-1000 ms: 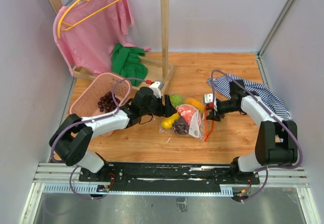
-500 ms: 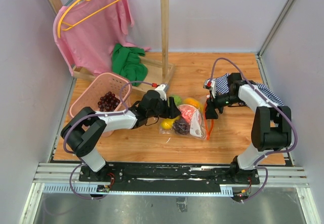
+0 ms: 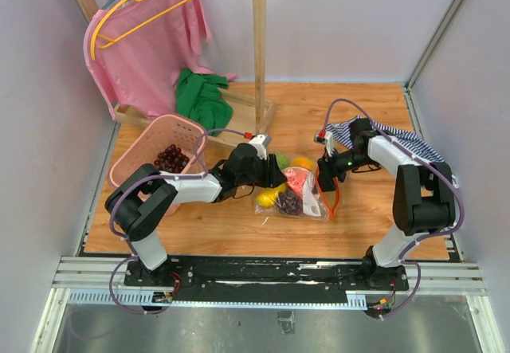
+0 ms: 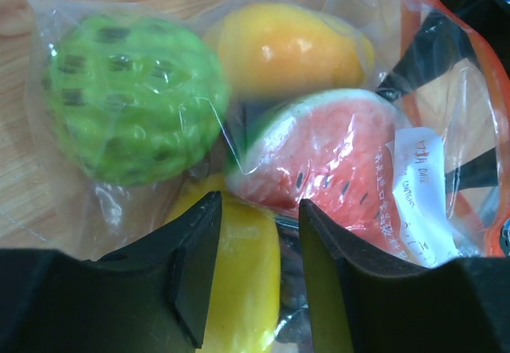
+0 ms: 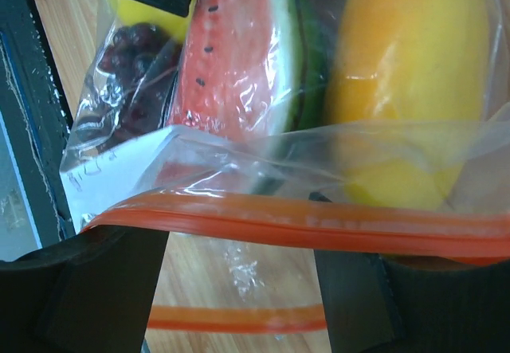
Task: Open the zip-top bag and remove the fake food
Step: Pick up the fake fruit from the zipper food storage bag.
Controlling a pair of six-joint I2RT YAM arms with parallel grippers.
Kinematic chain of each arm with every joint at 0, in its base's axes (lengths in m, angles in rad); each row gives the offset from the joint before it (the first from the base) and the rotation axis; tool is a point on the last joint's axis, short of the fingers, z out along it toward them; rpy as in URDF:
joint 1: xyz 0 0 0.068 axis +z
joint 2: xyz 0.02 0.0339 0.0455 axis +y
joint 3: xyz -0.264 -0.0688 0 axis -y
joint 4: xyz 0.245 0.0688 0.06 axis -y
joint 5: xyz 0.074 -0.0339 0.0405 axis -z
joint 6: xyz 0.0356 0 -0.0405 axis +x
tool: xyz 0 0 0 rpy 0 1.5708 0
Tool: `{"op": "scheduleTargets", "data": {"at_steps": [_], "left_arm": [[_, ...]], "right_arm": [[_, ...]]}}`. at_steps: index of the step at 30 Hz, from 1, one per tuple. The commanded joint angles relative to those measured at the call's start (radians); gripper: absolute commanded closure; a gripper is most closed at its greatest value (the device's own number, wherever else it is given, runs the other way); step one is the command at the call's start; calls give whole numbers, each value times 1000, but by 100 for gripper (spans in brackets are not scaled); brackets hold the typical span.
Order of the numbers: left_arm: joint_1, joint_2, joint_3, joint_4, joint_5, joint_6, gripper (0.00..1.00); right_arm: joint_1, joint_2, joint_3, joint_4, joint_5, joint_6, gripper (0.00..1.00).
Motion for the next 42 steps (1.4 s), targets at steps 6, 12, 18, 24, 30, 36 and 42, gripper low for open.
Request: {"op": "scheduleTargets", "data": {"at_steps": [6, 12, 18, 24, 30, 36, 42], "left_arm": [[-46, 67, 27, -3, 47, -5, 53], [-56, 95, 28, 21, 53, -20, 53], [-56, 90, 5, 32, 29, -27, 54], [-56, 59, -5, 11, -6, -8, 53], [-53, 10, -15, -16, -21, 31, 48], [-48, -29, -30, -21, 5, 45, 46], [-52, -1, -20, -15, 73, 28, 60]], "right_arm": [[82, 36, -10, 72, 60, 131, 26], [125, 72, -22, 91, 109, 152, 26], [135, 98, 4, 18, 64, 107, 48], [86, 99, 29, -73, -8, 34, 73], [24, 68, 14, -67, 9, 10, 84], [6, 69, 0, -64, -47, 22, 83], [15, 116, -20, -24, -43, 83, 64]]}}
